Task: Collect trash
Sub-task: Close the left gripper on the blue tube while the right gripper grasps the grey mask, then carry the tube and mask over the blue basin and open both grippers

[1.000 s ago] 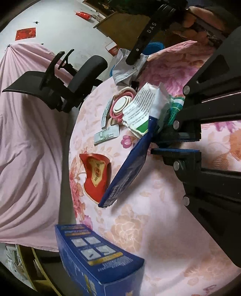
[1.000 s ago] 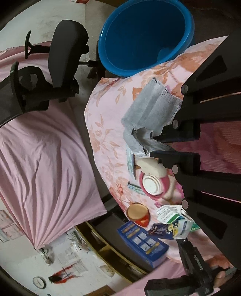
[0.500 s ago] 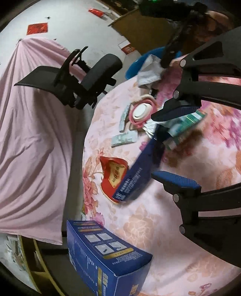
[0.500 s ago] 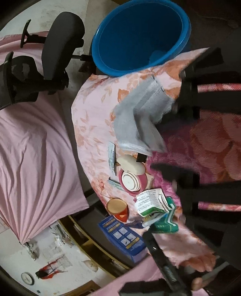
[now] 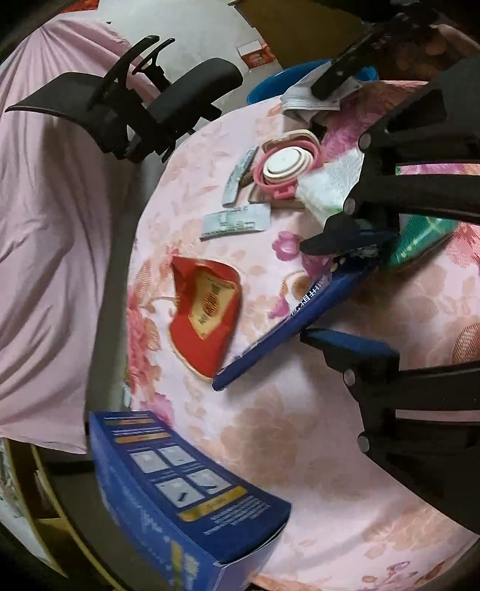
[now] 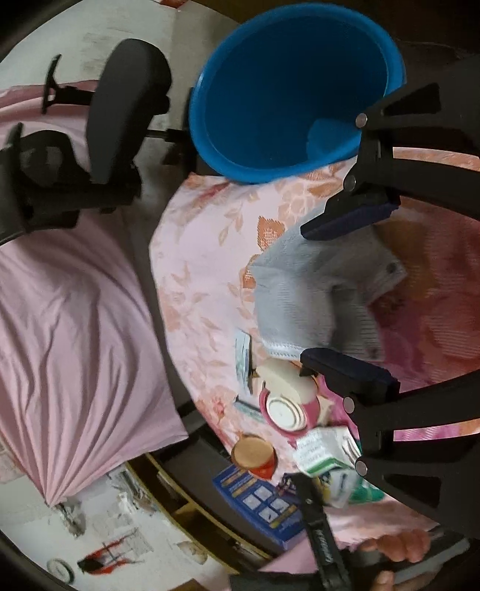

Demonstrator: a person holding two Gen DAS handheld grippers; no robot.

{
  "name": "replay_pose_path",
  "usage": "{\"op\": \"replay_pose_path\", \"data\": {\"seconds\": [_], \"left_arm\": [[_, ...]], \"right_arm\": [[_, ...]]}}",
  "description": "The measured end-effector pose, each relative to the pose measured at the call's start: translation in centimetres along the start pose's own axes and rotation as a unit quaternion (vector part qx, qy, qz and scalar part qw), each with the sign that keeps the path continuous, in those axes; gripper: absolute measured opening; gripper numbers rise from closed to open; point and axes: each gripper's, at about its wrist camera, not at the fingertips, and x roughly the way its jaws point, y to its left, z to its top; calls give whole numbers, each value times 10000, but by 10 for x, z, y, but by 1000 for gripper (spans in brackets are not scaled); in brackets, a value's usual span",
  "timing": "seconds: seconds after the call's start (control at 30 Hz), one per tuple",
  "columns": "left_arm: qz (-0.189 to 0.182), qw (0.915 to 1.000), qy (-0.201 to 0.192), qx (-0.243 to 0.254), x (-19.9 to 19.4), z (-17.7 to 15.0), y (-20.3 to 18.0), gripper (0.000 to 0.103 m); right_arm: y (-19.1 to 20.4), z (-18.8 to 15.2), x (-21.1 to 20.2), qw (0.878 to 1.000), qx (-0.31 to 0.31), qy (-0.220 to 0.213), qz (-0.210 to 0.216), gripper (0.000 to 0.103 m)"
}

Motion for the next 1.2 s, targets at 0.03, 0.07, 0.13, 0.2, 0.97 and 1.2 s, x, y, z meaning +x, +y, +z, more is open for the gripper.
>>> {"op": "replay_pose_path", "data": {"seconds": [0.03,0.07,0.13,0.2,0.97,1.2], "left_arm": [[-40,10000,-1,-12,0,-2,3,19],[-77,10000,8,-33,0,-4,5,18],[-108,9998,-71,-132,-2,-6,9,12],[-196,9995,-165,-191,-7,-9,11,10],[-560,9529,-2607,1446,-111,-30,-93,6],[-1282,9201,-3001,2167,-110,-19,-177,7]], "right_arm": [[-1,2,4,10000,28,51,32,64],[-2,2,6,9999,60,91,51,66],[-3,1,13,9997,51,234,47,67],[-1,-2,13,9997,-12,242,8,67],[11,-10,-97,9706,-284,-2333,521,6],[-15,-12,-142,9358,-186,-3518,-138,6]]}}
